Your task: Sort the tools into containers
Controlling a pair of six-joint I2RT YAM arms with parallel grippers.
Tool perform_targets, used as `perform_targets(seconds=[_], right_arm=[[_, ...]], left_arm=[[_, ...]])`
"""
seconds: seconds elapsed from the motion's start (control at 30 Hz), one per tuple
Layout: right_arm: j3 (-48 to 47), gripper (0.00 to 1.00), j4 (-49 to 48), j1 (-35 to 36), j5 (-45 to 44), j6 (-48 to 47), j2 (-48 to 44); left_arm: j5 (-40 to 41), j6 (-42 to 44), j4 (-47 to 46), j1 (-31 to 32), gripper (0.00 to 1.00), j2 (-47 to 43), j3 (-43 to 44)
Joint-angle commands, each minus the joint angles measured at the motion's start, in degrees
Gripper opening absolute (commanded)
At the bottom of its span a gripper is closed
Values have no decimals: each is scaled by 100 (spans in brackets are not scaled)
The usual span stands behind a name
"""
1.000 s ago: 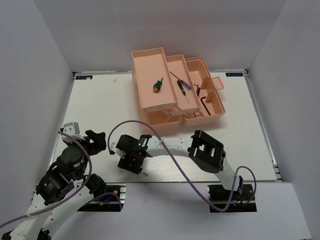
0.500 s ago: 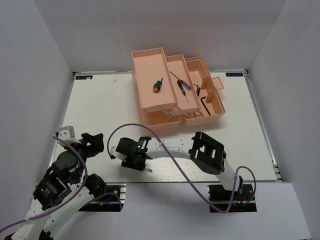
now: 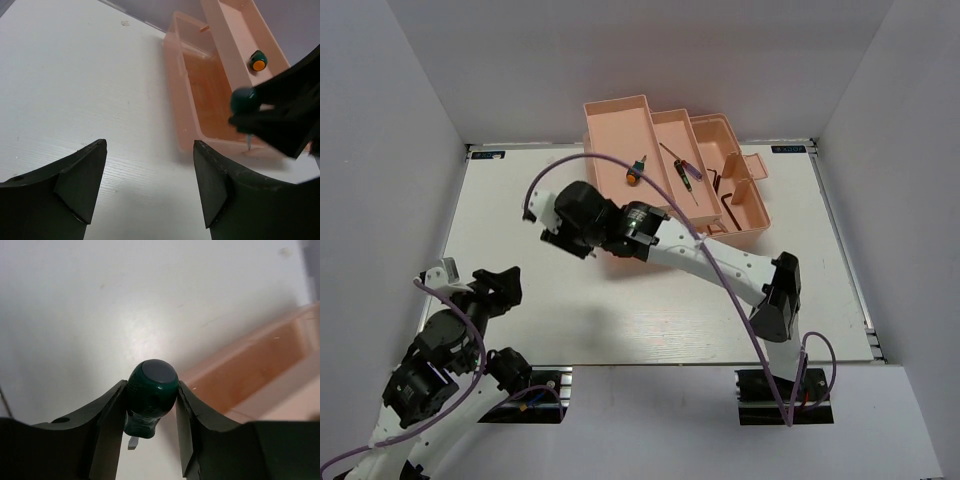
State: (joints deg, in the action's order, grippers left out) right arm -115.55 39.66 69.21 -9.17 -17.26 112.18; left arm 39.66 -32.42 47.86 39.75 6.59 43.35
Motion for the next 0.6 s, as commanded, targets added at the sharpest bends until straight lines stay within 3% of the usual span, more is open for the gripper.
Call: perform_targets(seconds=[0.0, 0.1, 0.3, 0.4, 0.57], right_arm=[[-424, 0, -511, -232, -559, -6, -249], [-714, 0, -591, -416, -550, 99, -258], [-864, 0, -1355, -777, -1622, -234, -205], [-654, 0, -1941, -1023, -2061, -559, -170], [-161, 0, -2305, -1462, -2054, -867, -162]], left_arm=[[33, 8, 171, -11, 80, 27, -64], [33, -45, 171, -11, 80, 88, -64], [33, -45, 171, -11, 80, 202, -64], [-19, -45, 171, -11, 80, 202, -117], [-81, 8, 110, -11, 80, 202, -117]])
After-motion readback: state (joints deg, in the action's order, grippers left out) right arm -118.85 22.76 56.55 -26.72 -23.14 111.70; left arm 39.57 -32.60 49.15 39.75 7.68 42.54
